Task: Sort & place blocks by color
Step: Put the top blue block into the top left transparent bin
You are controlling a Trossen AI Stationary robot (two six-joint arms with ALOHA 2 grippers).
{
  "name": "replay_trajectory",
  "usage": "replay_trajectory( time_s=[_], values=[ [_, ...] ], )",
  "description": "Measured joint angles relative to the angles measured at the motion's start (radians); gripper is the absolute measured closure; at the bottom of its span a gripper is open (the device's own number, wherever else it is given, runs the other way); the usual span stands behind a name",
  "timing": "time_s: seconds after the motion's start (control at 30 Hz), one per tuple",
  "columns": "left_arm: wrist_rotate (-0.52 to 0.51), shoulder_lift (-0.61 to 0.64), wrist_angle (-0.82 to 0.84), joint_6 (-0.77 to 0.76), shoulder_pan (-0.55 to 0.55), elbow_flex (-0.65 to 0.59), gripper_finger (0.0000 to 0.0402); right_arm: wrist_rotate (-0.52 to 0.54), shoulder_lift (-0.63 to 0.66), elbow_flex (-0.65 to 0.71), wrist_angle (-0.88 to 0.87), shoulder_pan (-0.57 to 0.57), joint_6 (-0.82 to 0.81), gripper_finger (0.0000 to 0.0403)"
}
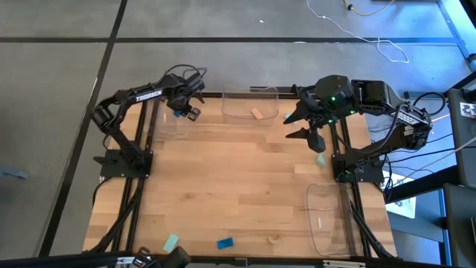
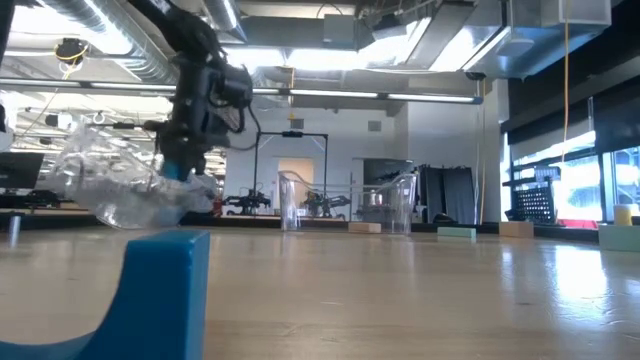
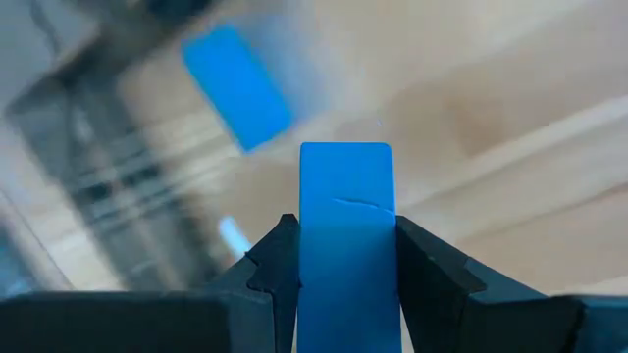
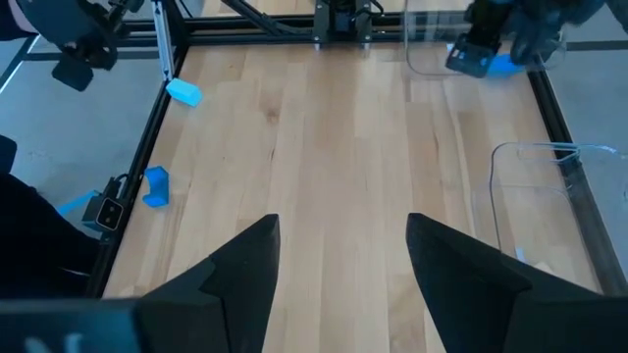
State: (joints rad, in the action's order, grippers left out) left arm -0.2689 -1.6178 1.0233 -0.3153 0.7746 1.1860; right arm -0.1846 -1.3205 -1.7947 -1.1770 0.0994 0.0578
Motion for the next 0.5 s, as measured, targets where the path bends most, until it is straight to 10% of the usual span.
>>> replay_trajectory(
  time_s=[0.5],
  values=[
    [-0.045, 0.183, 0.078, -0.020, 0.051, 0.002, 0.0278, 0.000, 0.000, 0.000, 0.007, 0.000, -0.002, 0.0179]
  ],
)
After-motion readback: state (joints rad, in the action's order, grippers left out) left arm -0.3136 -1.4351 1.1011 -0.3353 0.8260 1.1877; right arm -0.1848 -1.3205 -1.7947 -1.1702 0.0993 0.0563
